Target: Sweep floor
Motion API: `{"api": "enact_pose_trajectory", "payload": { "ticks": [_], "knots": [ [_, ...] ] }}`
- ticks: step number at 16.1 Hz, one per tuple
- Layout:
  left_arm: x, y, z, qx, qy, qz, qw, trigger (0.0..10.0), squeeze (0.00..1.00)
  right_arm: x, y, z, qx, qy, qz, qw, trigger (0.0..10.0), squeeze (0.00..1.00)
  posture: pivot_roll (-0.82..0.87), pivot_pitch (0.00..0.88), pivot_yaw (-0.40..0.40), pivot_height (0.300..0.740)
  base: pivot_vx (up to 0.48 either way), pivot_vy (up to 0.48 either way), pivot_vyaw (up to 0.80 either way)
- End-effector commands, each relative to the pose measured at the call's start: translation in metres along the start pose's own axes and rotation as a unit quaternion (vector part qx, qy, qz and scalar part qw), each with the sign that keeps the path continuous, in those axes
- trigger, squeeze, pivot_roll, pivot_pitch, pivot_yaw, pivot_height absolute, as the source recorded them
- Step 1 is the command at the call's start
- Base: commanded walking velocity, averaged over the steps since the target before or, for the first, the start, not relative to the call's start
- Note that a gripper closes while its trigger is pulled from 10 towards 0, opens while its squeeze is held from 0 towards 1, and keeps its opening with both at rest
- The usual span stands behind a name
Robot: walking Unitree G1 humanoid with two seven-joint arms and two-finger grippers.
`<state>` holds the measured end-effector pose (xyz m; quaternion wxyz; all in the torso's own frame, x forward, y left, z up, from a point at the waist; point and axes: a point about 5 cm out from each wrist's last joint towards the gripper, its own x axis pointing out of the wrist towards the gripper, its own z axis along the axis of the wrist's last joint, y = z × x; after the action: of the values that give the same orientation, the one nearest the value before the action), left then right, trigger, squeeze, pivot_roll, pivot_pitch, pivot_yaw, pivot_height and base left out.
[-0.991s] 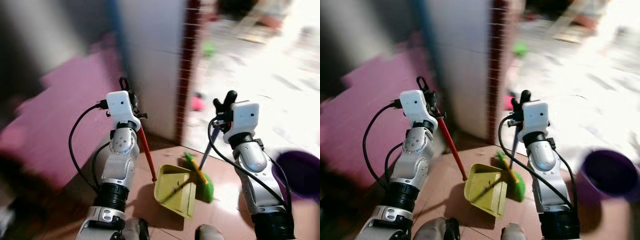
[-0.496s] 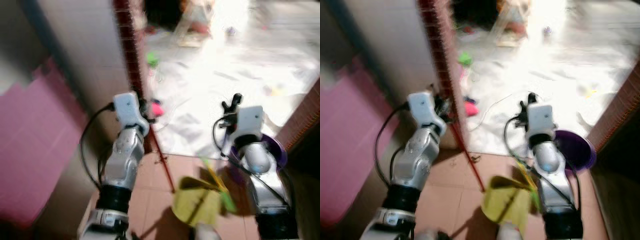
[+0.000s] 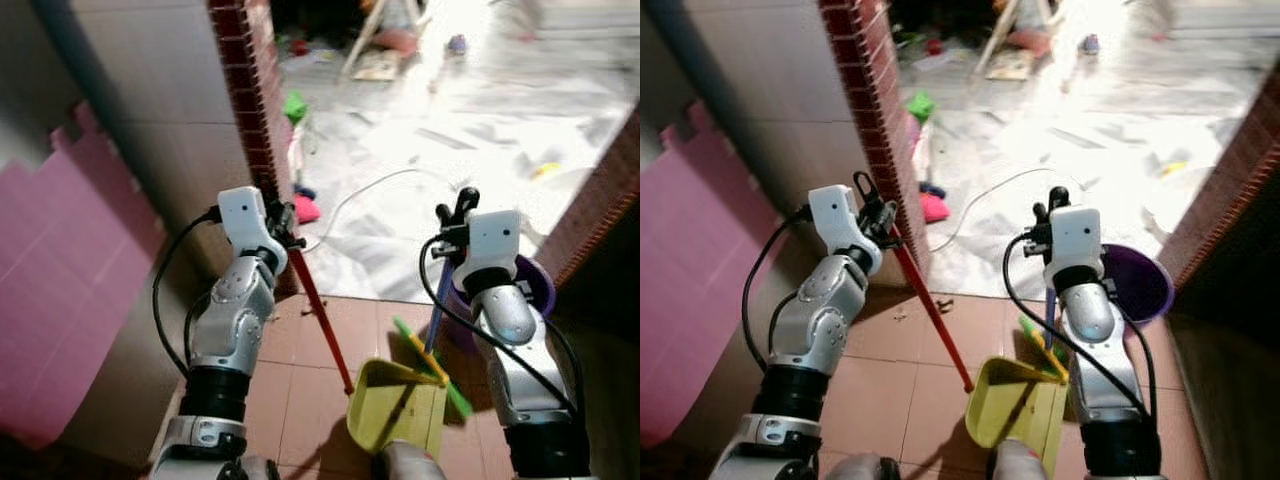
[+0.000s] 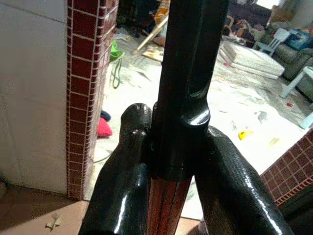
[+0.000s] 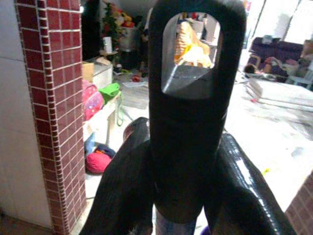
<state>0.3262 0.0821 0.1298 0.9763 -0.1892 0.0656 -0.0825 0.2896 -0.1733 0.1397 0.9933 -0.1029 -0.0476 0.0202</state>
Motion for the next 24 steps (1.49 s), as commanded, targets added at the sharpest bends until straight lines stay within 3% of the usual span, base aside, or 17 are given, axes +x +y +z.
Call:
{"api": "enact_pose_trajectory", "payload": {
  "ticks": [1, 12, 14, 15, 17, 18, 20, 22, 24],
  "knots": [
    [0.004, -0.006, 0.019, -0.019, -0.032, -0.014, 0.999, 10.0, 0.00, 0.002, 0.003, 0.005, 0.010, -0.008, 0.006, 1.000, 10.0, 0.00, -0.13, 0.000, 0.099, 0.740, 0.000, 0.364, 0.00],
    [0.002, -0.008, 0.014, -0.028, -0.014, -0.024, 0.999, 10.0, 0.00, 0.001, 0.000, 0.000, 0.021, 0.005, 0.017, 1.000, 10.0, 0.00, -0.14, 0.000, 0.087, 0.740, 0.000, 0.480, 0.00],
    [0.002, -0.004, 0.012, -0.019, -0.014, -0.027, 0.999, 10.0, 0.00, 0.001, -0.003, -0.003, 0.014, 0.012, 0.009, 1.000, 10.0, 0.00, -0.15, 0.000, 0.077, 0.740, 0.000, 0.480, 0.00],
    [0.000, -0.005, 0.014, 0.007, -0.015, -0.041, 0.999, 10.0, 0.00, 0.001, -0.007, -0.003, 0.011, 0.017, 0.004, 1.000, 10.0, 0.00, -0.13, 0.000, 0.056, 0.740, 0.000, 0.000, 0.00],
    [-0.005, -0.006, 0.029, 0.046, -0.067, -0.061, 0.995, 10.0, 0.00, 0.000, -0.009, -0.009, 0.009, 0.035, 0.002, 0.999, 10.0, 0.00, -0.11, 0.000, 0.043, 0.740, 0.000, 0.000, 0.00],
    [-0.008, 0.001, 0.045, 0.051, -0.113, -0.041, 0.991, 10.0, 0.00, -0.002, -0.006, -0.014, 0.006, 0.041, 0.010, 0.999, 10.0, 0.00, -0.11, 0.000, 0.043, 0.740, 0.000, 0.000, 0.00],
    [-0.009, 0.016, 0.062, 0.072, -0.151, -0.010, 0.986, 10.0, 0.00, -0.007, 0.002, -0.025, 0.012, 0.062, 0.028, 0.998, 10.0, 0.00, -0.10, 0.000, 0.043, 0.740, 0.000, 0.000, 0.00],
    [-0.006, 0.030, 0.073, 0.085, -0.168, 0.010, 0.982, 10.0, 0.00, -0.018, 0.007, -0.047, -0.023, 0.112, 0.036, 0.993, 10.0, 0.00, -0.09, 0.000, 0.043, 0.740, 0.000, 0.000, 0.00],
    [-0.001, 0.036, 0.084, 0.105, -0.179, 0.005, 0.978, 10.0, 0.00, -0.036, -0.004, -0.066, -0.065, 0.159, 0.001, 0.985, 10.0, 0.00, -0.10, 0.000, 0.051, 0.740, 0.000, 0.000, 0.00]
  ]
}}
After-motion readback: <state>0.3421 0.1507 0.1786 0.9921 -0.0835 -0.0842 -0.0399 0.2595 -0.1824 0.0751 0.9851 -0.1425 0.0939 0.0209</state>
